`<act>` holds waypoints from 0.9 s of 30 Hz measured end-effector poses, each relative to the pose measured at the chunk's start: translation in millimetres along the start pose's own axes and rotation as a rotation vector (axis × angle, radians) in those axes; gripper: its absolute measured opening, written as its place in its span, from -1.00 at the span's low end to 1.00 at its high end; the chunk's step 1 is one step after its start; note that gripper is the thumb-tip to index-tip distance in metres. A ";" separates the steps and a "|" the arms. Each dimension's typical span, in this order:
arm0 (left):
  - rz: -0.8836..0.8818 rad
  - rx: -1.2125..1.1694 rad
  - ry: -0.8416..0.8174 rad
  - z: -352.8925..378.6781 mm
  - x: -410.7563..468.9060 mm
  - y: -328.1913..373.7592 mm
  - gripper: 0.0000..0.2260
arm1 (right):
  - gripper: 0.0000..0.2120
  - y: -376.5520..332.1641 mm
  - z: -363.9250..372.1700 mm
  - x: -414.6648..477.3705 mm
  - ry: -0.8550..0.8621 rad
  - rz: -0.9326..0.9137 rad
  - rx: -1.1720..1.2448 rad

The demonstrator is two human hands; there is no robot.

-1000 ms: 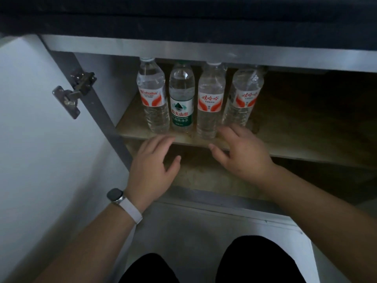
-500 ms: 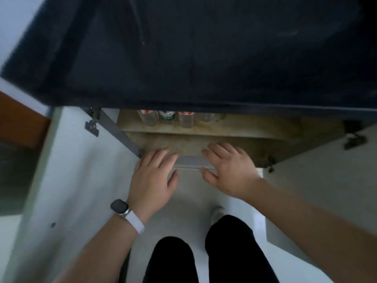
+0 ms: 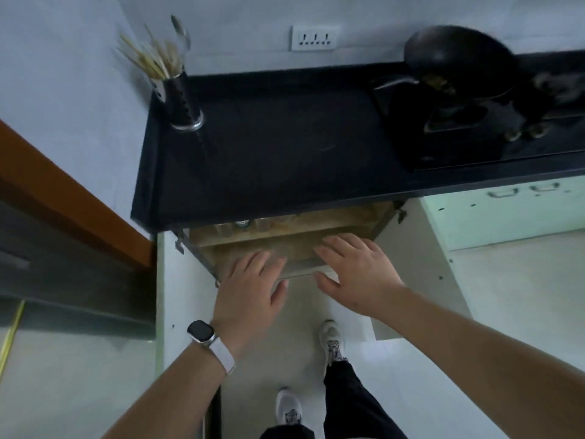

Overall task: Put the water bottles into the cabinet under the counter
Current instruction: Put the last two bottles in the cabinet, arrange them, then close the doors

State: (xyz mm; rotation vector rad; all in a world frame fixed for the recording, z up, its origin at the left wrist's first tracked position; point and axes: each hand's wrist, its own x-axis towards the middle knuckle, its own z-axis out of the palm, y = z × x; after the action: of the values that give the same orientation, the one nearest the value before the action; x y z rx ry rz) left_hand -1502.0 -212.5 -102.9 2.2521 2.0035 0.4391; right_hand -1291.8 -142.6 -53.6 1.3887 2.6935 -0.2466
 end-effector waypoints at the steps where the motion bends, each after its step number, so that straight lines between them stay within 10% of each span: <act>1: 0.028 -0.001 0.010 -9.3 -1.3 5.8 -0.59 | -0.49 -2.1 -10.6 -11.1 0.013 0.015 -0.010; 27: 0.556 -0.028 0.184 -50.2 76.3 271.7 -0.64 | -0.48 178.8 -86.4 -244.0 0.413 0.436 -0.062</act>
State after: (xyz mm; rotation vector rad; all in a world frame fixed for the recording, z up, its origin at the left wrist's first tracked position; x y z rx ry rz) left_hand -1248.6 -179.3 26.9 2.8213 1.3861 0.7336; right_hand -1006.1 -219.1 53.8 2.1516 2.5515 0.1797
